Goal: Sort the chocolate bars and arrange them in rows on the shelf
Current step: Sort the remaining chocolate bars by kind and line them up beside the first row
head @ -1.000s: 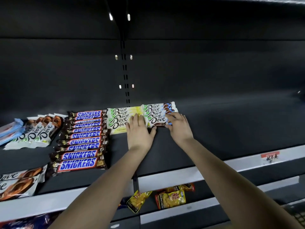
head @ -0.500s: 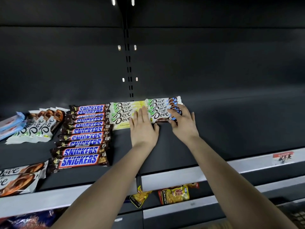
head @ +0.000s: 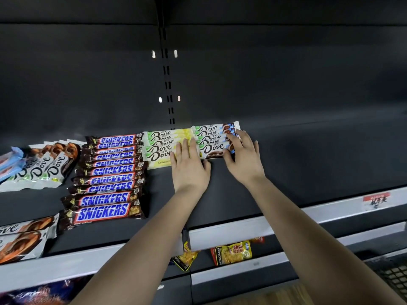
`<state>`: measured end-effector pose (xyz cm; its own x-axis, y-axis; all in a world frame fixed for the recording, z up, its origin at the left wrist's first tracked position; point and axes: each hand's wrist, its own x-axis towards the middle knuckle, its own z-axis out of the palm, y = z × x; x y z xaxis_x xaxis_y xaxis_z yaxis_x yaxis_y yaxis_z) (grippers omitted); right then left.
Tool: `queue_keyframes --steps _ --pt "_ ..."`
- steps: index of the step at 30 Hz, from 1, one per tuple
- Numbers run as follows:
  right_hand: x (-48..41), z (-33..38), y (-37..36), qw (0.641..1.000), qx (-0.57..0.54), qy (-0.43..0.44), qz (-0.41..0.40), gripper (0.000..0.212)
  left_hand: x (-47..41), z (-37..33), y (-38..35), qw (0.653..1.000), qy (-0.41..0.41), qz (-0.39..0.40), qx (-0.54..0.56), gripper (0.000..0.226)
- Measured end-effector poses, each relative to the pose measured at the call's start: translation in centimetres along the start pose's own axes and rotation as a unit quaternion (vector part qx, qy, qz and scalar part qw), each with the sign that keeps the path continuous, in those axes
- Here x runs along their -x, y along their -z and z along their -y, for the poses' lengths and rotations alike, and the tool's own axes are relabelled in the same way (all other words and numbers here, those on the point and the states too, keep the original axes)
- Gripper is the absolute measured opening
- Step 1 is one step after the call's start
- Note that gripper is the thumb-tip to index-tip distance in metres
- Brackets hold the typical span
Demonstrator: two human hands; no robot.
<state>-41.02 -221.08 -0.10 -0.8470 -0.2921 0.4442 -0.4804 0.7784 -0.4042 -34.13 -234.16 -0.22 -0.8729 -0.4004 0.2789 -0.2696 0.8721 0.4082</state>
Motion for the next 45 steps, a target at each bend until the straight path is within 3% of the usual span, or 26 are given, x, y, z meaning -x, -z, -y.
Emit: queue_keyframes --steps 9,13,17,34,45 --pt "0.1 0.5 0.1 0.998 0.049 0.035 -0.033 0.041 0.1 -0.2 0.2 1.0 0.002 -0.011 -0.009 0.065" --pt "0.2 1.4 0.6 0.99 0.114 0.077 0.021 0.042 0.3 -0.5 1.1 1.0 -0.003 0.002 -0.013 0.066" --pt "0.2 4.4 1.1 0.992 0.097 0.073 0.025 0.044 0.0 0.5 3.7 0.998 -0.034 0.0 -0.052 0.069" --pt "0.2 26.3 -4.0 0.954 0.01 0.294 0.064 0.043 2.9 19.6 18.8 0.978 0.162 -0.067 -0.111 0.064" --pt "3.2 37.7 -9.0 0.92 -0.027 0.372 0.117 0.044 7.7 30.8 24.3 0.958 0.246 -0.082 -0.121 0.055"
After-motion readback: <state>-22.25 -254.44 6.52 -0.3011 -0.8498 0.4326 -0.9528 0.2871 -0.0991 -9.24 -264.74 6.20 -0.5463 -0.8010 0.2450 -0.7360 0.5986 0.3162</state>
